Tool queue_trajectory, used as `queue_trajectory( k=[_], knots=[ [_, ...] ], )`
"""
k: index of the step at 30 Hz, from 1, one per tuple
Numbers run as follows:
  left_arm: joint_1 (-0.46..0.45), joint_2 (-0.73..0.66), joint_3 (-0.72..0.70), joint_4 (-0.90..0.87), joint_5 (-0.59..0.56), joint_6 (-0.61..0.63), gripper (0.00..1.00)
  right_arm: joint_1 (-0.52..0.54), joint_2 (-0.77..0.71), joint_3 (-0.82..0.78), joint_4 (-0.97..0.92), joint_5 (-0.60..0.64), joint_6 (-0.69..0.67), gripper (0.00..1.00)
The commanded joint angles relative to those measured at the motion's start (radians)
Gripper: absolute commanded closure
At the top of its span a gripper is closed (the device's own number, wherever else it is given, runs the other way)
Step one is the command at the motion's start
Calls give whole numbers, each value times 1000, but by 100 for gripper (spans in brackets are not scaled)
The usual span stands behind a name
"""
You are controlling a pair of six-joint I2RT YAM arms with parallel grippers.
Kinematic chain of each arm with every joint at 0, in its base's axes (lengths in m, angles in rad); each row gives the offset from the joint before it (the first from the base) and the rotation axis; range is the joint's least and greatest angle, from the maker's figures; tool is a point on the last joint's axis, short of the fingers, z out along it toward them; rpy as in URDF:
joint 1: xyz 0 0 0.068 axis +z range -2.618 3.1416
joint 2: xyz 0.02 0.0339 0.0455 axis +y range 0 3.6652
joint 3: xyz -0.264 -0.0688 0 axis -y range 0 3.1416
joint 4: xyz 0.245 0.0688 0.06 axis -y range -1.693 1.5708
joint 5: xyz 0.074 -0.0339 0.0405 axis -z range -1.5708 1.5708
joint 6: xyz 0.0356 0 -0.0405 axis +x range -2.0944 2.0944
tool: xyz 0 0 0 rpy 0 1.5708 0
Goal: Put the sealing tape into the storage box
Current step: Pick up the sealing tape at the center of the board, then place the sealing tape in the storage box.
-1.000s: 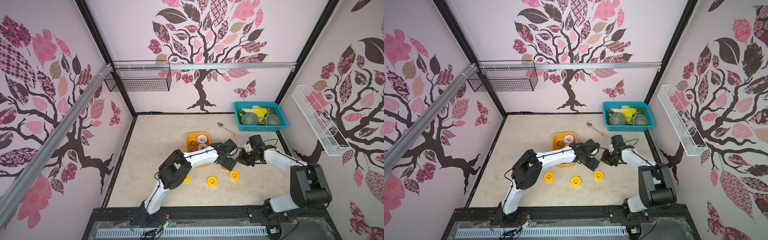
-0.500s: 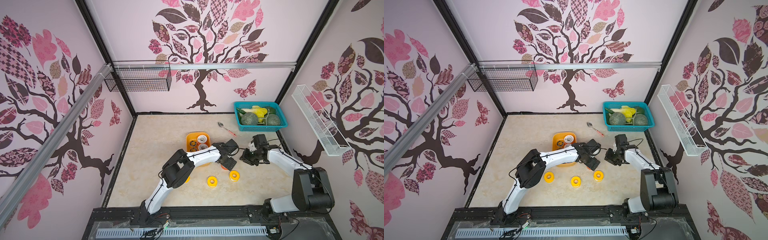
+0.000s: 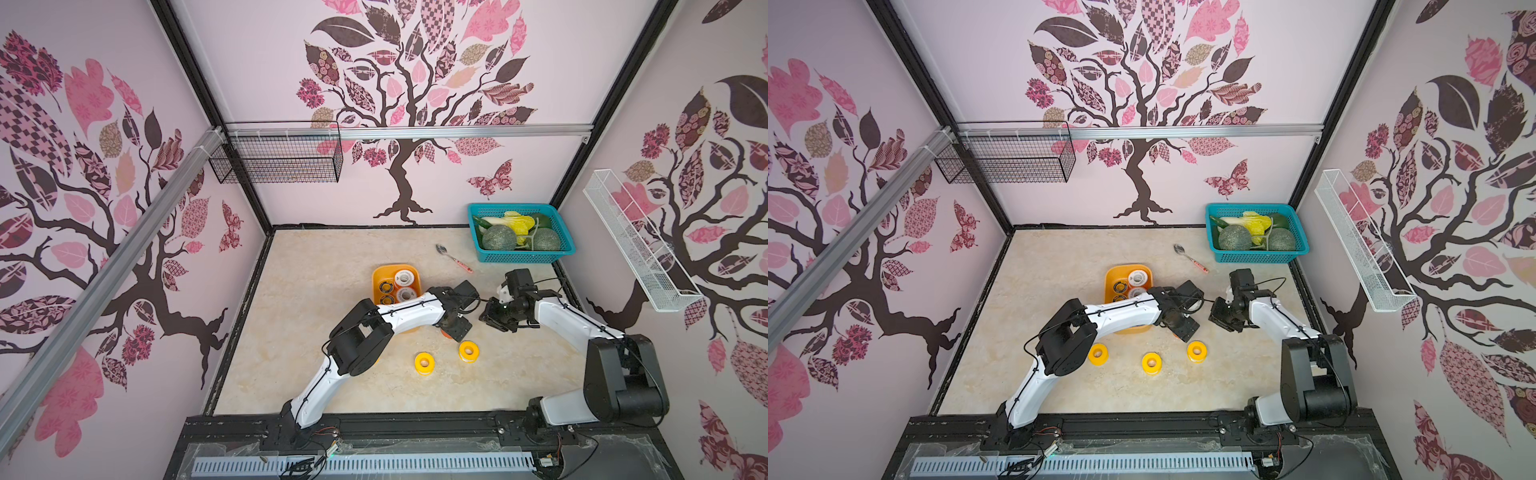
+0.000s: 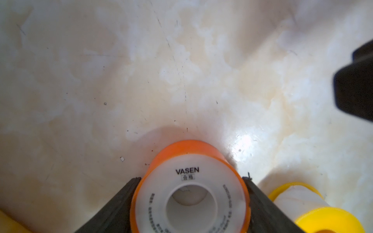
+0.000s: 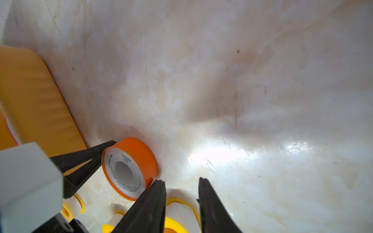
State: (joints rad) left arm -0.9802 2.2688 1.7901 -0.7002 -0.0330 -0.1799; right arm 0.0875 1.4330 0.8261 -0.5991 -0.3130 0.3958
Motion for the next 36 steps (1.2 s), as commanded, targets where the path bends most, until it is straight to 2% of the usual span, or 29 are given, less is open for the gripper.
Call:
queue_trajectory(
  k=[1,12,20,23,30,36],
  knots=[
    [-6,-74,-10,7,-26,7,22,-1,-11,31,-8,9,-18,67],
    [17,-301,-87,20,-80,-22,23,-1,4,31,-3,-6,-28,67],
    [116,-471,-233,1,-131,-72,23,7,22,33,31,-91,-65,66],
    [149,-525,-300,1,-145,-87,23,40,44,51,40,-131,-85,65],
    [158,-597,-422,-22,-193,-117,22,129,114,122,86,-244,-103,61],
    [201,-628,-505,13,-110,-147,22,203,184,216,91,-323,-122,61]
  ],
)
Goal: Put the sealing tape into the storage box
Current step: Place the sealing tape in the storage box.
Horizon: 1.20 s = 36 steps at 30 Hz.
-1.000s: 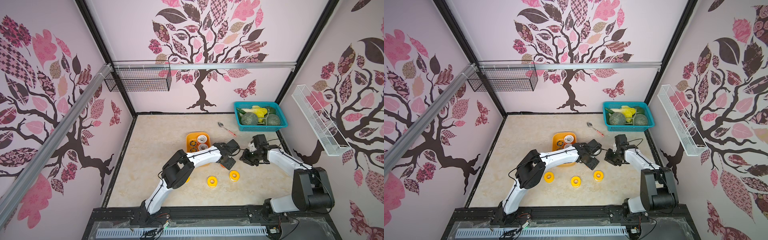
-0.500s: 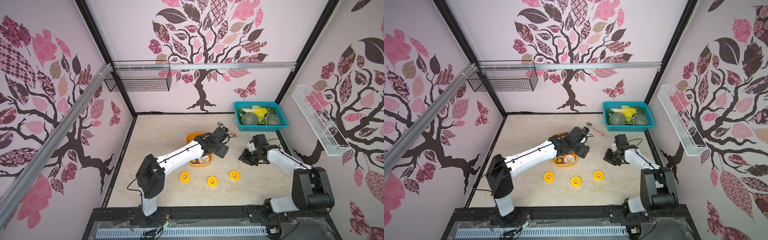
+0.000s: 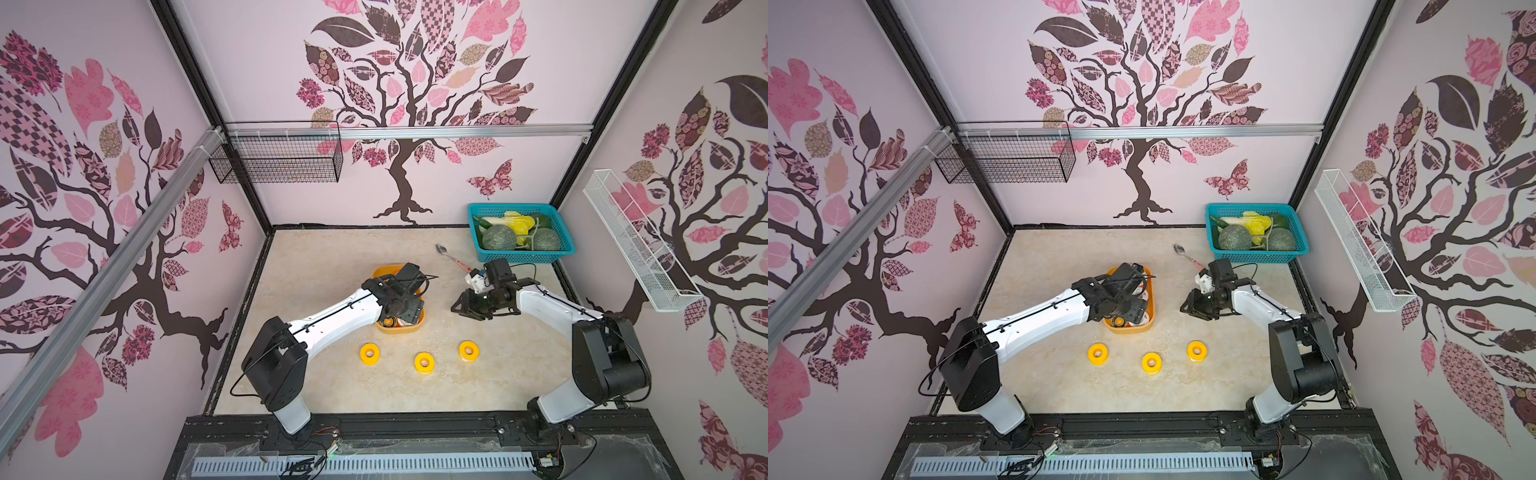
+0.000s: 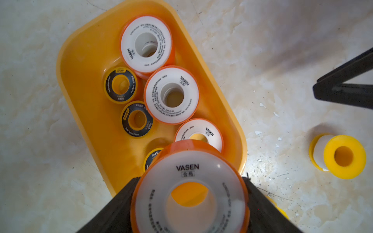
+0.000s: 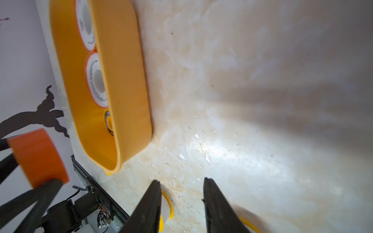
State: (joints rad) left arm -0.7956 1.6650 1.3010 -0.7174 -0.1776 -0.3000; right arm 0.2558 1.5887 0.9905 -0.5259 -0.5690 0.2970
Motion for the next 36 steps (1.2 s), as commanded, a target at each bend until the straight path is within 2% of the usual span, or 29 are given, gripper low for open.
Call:
queue_trajectory(
  k=[1,8,14,36],
  knots=[
    [21,-23,-23,37,39,-29,22,50,43,67,20,-74,-24,61],
    [51,38,0,54,110,-46,24,110,137,140,52,-131,-4,65],
    [53,79,24,37,96,-47,24,153,185,183,54,-149,-4,68],
    [53,174,55,40,112,-41,23,180,261,218,55,-124,21,75]
  ],
)
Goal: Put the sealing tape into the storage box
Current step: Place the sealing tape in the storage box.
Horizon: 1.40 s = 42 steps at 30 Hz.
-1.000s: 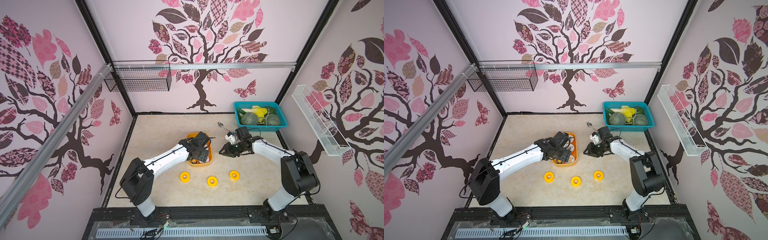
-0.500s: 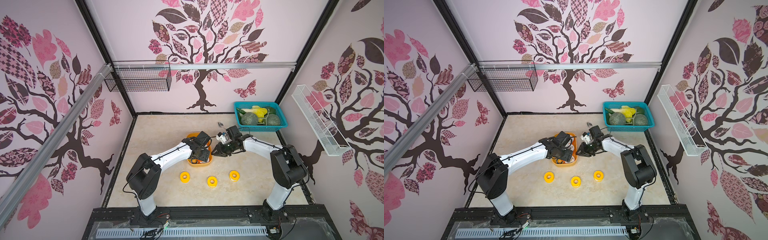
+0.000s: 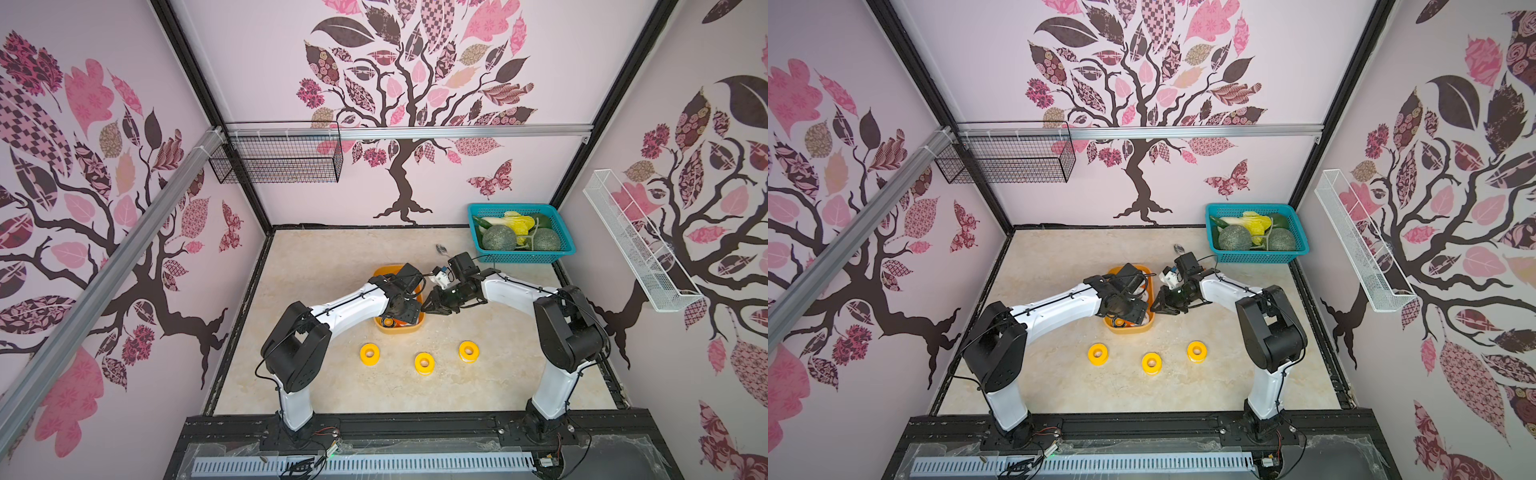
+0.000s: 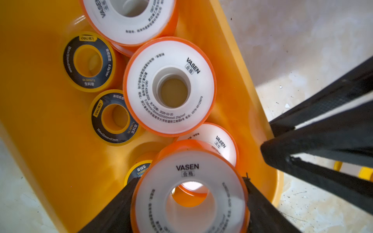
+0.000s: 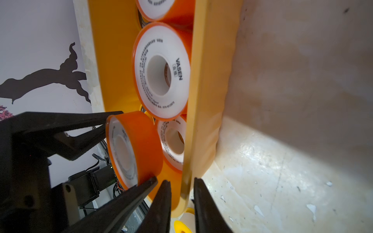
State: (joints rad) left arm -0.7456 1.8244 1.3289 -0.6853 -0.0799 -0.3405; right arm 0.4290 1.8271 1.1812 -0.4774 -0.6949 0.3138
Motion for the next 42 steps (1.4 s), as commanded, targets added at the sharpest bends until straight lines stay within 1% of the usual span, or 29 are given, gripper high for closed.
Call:
queue_trajectory(
  k=[1,9,16,42],
  knots=[
    [3,16,30,10,14,0,23,5,23,30,7,1,5,75],
    [3,34,31,17,27,-4,22,6,24,30,3,8,8,77],
    [2,42,33,30,40,-9,18,6,24,27,5,10,14,79],
    [3,30,23,80,81,-32,17,6,17,32,-13,23,10,79]
  ],
)
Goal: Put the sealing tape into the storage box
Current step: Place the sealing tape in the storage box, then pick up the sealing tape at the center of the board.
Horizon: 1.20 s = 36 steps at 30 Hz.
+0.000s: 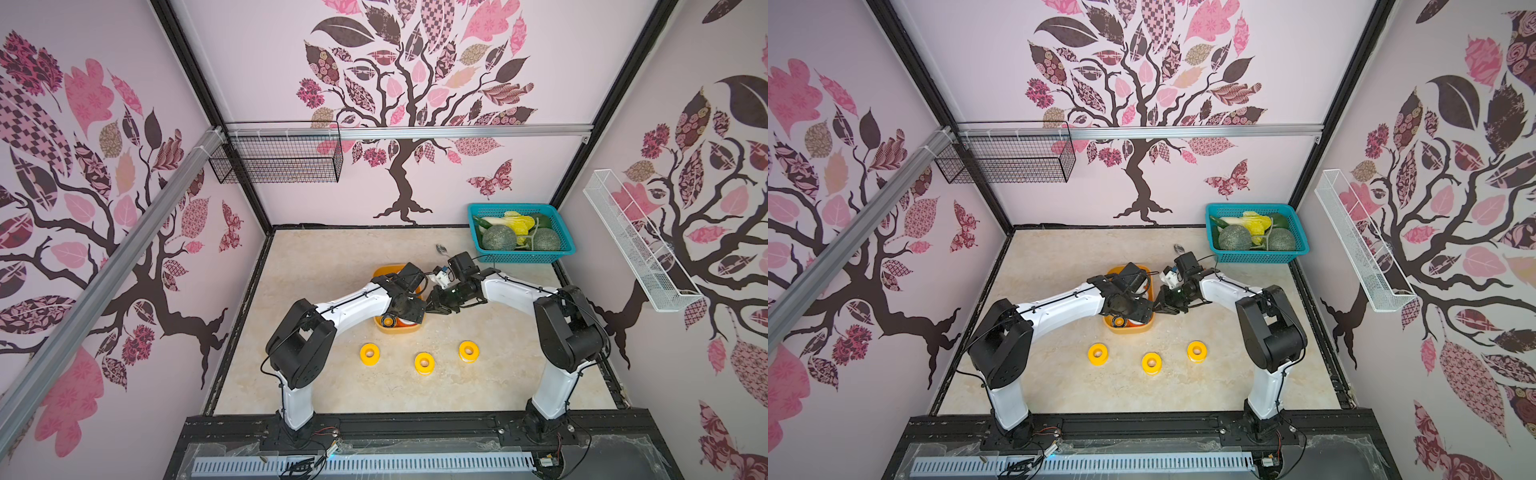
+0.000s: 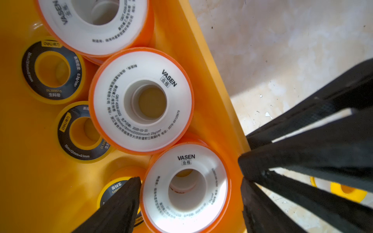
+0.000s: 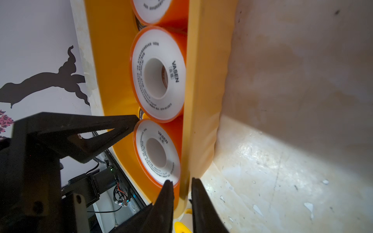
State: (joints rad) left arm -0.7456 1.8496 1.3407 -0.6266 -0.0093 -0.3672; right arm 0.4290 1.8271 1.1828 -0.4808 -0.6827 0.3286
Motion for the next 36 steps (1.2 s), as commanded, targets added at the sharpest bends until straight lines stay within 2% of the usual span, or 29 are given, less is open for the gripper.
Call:
queue_trajectory(
  k=[1,10,17,25,31,36],
  knots=[
    [3,6,11,21,11,-6,17,6,15,31,-9,11,-5,79],
    [3,-54,11,16,-1,3,8,6,0,31,-16,31,-5,77],
    [3,-147,23,-15,-15,14,8,6,-51,39,-39,70,-8,66],
    [20,-311,-4,-36,-75,5,8,6,-157,38,-106,187,-45,55],
    [102,-421,-72,-46,-13,-9,8,6,-234,8,-178,296,-79,50],
    [258,-526,-168,-37,124,-44,8,6,-315,-40,-248,394,-96,48]
  ],
)
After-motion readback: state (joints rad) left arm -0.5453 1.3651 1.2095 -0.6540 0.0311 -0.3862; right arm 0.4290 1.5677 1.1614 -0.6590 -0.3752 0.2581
